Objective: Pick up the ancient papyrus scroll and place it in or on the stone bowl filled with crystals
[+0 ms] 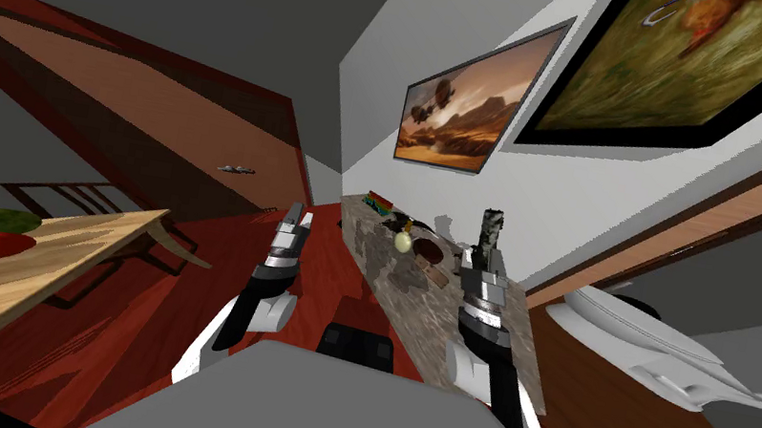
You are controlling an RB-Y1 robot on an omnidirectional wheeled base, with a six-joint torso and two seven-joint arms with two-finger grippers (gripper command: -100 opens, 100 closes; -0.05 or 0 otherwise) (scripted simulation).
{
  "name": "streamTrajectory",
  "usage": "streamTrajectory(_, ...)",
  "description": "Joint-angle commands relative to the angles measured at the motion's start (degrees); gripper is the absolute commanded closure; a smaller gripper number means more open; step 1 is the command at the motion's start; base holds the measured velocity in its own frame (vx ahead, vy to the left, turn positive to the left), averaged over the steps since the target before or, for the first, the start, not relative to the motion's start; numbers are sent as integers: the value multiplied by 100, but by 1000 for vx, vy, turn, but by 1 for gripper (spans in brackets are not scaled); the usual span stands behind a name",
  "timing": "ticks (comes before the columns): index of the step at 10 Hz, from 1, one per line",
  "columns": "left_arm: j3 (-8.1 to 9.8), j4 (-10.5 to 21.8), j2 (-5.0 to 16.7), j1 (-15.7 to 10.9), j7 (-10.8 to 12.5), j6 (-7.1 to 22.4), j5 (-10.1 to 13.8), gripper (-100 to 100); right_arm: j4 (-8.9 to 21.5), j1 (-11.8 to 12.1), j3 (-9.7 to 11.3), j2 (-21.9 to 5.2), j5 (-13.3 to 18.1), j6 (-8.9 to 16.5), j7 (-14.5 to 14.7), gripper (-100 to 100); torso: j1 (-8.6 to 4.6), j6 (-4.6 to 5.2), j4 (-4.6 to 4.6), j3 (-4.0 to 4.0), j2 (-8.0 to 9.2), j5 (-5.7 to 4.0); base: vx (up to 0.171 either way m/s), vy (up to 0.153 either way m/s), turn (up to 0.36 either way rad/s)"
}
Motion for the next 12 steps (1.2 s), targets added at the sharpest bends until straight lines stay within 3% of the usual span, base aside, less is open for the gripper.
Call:
streamTrajectory(1, 0, 0, 0, 0, 0, 0, 0, 0, 131, 12, -31, -274, 27, 27, 41, -100, 0, 0, 0, 0, 0, 0, 7, -17, 109)
streamTrajectory(5, 0, 0, 0, 0, 0, 0, 0, 0, 554, 44, -116, -857, 122, 109, 164, -100, -20, -1, -2, -4, -6, -5, 14, -43, 133)
streamTrajectory(12, 1, 0, 1, 0, 0, 0, 0, 0, 1577, 87, -250, -2020, 417, 262, 432, -100, -23, 0, -1, -2, -4, -5, 4, -52, 158)
